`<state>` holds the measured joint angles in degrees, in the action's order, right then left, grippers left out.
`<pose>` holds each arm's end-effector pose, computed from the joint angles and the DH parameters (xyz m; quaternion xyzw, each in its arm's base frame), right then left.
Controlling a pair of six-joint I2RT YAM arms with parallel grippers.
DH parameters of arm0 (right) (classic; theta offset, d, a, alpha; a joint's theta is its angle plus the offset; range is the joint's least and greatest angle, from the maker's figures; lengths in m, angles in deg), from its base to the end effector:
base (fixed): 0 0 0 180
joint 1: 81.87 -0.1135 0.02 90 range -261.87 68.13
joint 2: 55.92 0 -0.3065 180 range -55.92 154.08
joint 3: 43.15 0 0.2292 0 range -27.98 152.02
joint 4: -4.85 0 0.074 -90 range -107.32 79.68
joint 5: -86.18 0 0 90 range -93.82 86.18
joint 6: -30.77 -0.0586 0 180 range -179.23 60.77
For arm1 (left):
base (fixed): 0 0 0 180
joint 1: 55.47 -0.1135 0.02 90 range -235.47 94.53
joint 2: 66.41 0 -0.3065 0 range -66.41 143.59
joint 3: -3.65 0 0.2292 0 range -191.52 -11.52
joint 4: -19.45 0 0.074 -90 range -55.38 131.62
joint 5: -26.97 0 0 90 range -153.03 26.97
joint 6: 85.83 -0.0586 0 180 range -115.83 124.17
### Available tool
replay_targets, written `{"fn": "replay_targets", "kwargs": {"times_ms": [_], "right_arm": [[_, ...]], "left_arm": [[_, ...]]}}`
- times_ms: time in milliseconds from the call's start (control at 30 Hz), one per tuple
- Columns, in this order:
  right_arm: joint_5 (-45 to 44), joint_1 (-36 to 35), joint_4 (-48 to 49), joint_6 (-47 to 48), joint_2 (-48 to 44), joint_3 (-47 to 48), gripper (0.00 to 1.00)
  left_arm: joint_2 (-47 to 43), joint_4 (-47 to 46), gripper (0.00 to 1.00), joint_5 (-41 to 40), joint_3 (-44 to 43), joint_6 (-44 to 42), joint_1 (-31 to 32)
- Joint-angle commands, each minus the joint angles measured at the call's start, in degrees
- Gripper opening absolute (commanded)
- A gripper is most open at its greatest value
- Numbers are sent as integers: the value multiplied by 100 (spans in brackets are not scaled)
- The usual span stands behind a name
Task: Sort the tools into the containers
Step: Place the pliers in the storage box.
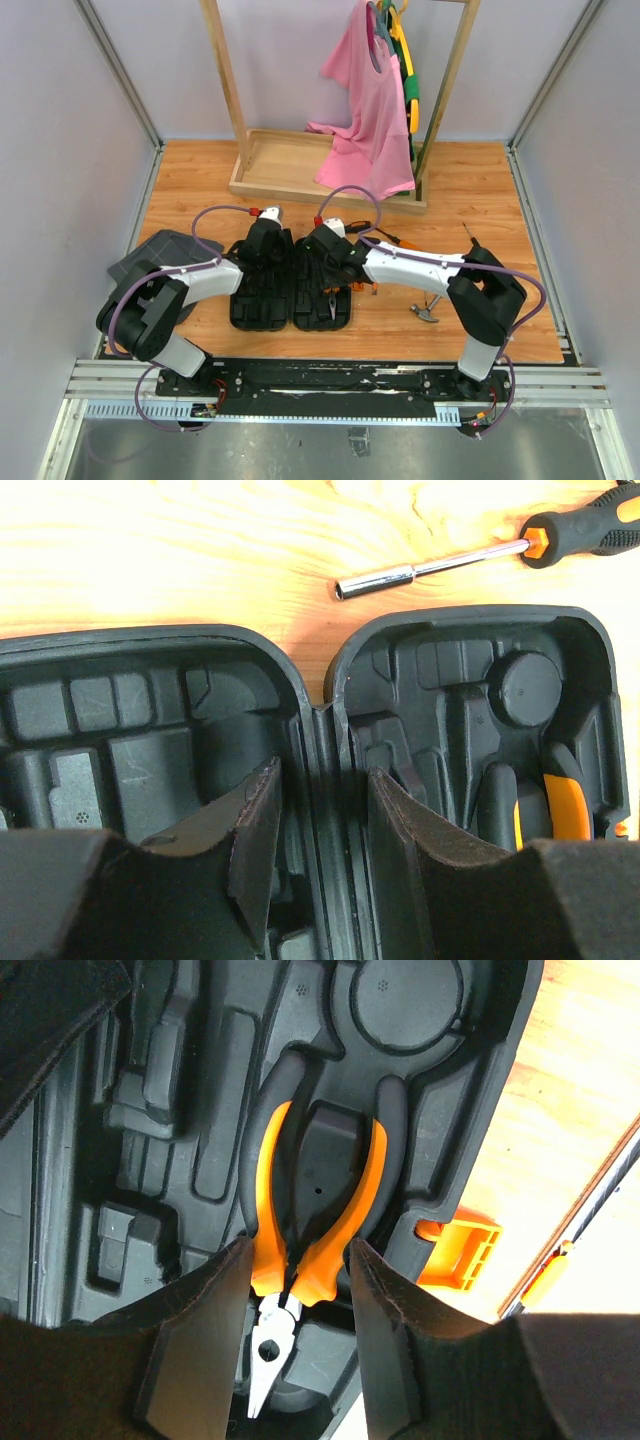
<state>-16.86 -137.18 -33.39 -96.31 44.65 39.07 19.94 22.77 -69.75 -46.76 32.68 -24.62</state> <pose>0.2191 0.2934 0.2332 -0.1185 0.9448 0.1308 0.2762 0.2511 -0.1420 0.2012 -0.0067 0.9023 -0.1658 0.3978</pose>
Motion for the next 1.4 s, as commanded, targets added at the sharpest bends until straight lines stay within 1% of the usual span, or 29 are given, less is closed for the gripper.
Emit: {"fn": "replay_targets", "kwargs": {"times_ms": [0, 233, 433, 500, 767, 900, 1133, 1300, 1367], "right_arm": [[17, 47, -340, -45, 219, 165, 44], [48, 43, -620, -12, 441, 259, 41], [254, 47, -739, -2, 779, 307, 29], [287, 47, -772, 7, 870, 302, 27], [471, 47, -877, 7, 1250, 238, 23], [567, 42, -870, -1, 1526, 180, 18], [795, 38, -612, -100, 1802, -191, 6], [1004, 38, -387, -174, 1993, -402, 1], [1041, 38, -337, -193, 2073, -444, 1]], "left_arm": [[181, 333, 41, -197, 36, -100, -40], [197, 325, 41, -167, 34, -89, -36], [198, 324, 41, -166, 30, -100, -37], [191, 324, 41, -163, 34, -90, -35], [231, 307, 40, -127, 26, -89, -42], [226, 307, 40, -133, 26, -100, -36], [233, 298, 39, -119, 27, -100, -36], [223, 289, 38, -95, 35, -107, -37], [220, 279, 37, -90, 42, -109, -40]]}}
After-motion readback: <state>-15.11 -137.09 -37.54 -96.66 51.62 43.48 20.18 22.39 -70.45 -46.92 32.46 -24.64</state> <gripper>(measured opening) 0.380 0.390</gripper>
